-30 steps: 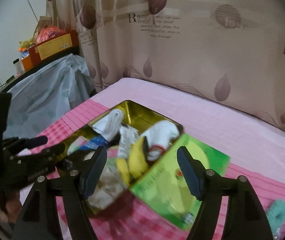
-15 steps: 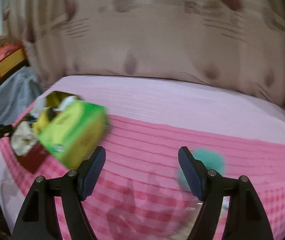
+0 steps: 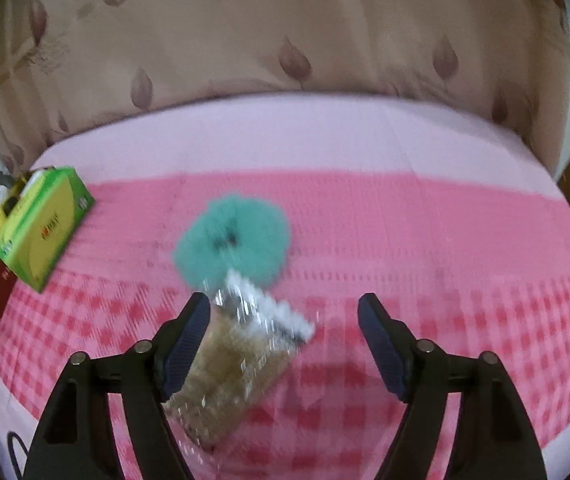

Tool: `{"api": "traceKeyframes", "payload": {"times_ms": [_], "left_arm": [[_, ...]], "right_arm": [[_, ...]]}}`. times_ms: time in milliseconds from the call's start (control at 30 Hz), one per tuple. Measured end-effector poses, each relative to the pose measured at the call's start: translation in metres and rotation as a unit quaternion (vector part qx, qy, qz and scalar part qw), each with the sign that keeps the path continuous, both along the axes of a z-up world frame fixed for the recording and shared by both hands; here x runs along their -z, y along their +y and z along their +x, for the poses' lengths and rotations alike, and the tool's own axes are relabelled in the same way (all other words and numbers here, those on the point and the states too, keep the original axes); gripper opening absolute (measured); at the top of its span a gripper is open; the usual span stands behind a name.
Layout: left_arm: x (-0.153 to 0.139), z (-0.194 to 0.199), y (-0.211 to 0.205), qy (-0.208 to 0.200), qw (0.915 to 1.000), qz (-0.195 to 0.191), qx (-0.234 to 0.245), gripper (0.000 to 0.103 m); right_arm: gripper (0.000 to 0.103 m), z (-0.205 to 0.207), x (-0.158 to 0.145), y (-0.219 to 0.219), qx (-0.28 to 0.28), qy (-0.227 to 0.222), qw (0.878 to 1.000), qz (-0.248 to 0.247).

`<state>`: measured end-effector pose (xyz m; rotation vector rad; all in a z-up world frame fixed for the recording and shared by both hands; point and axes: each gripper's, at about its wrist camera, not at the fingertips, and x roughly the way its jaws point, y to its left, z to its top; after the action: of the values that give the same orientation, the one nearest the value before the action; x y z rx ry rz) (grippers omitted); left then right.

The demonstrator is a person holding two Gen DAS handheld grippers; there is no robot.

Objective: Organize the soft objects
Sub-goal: 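Grasp the cotton swab bag with the right gripper while the left gripper grasps the teal scrunchie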

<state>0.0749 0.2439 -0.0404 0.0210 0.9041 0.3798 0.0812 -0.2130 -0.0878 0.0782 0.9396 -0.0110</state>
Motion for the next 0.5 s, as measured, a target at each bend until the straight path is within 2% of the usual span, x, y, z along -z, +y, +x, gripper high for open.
{"api": "traceKeyframes", "payload": {"times_ms": [200,367,433,500], "left_arm": [[0.000,0.000,-0.001,0.004,1.0000,0.002,0.000,0.048],[0.000,0.000,-0.002,0.004,1.0000,0.003,0.001,0.048],[0.000,0.000,-0.002,0.004,1.0000,0.004,0.001,0.048],[0.000,0.000,-0.002,0.004,1.0000,0.003,0.000,0.048]], "right_arm": [[0.081,-0.007,0.017,0.014,0.026,0.030,0.998,0.053],[0.083,-0.002,0.023,0.046,0.015,0.036,0.999,0.016],[0.077,-0.002,0.024,0.054,0.010,0.034,0.999,-0.008],[0.062,-0.006,0.025,0.058,0.004,0.023,0.999,-0.030]]}}
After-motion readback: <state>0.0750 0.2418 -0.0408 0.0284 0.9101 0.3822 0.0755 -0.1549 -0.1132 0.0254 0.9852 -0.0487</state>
